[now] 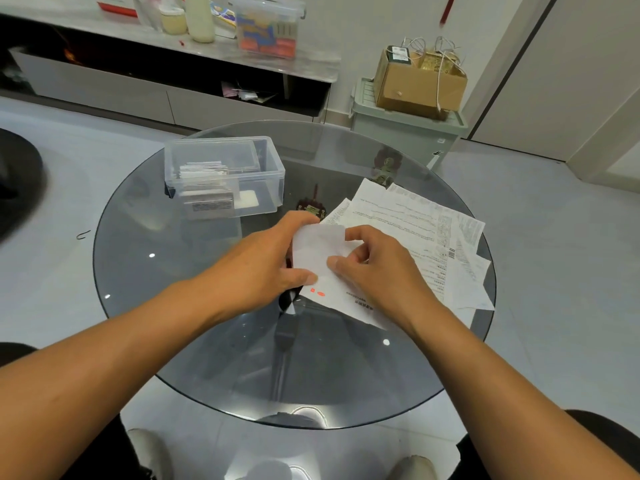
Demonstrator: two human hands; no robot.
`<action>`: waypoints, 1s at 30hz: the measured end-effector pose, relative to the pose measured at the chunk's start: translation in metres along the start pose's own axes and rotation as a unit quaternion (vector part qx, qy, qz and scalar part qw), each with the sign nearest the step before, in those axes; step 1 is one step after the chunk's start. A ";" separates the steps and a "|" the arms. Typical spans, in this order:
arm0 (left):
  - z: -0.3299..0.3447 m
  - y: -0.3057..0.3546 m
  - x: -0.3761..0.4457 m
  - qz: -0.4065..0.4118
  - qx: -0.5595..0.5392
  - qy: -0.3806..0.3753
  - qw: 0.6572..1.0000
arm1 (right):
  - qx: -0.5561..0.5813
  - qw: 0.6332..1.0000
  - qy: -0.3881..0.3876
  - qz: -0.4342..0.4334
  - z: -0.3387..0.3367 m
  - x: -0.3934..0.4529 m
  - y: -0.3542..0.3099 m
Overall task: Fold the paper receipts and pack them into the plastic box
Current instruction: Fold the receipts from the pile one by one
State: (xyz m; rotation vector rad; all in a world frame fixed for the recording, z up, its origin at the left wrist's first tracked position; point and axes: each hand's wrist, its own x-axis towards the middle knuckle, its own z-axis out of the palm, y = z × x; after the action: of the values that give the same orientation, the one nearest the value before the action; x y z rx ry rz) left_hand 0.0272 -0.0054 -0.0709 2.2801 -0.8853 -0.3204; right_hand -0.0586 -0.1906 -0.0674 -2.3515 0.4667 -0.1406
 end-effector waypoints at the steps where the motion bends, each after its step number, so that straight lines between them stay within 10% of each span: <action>1: 0.000 0.000 0.000 -0.001 0.000 0.008 1.000 | -0.007 1.000 0.010 0.005 0.002 0.001 0.000; 19: -0.006 -0.005 0.002 -0.003 0.136 -0.017 0.991 | 0.144 0.986 0.001 0.079 -0.008 -0.004 -0.019; 30: -0.007 -0.006 0.000 0.010 0.067 0.004 0.998 | 0.132 0.988 -0.047 -0.060 0.010 -0.011 -0.018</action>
State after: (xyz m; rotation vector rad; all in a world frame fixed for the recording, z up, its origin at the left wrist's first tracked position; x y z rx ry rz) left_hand 0.0333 0.0017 -0.0694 2.3924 -0.9506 -0.2494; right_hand -0.0617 -0.1678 -0.0615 -2.1138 0.2437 -0.1373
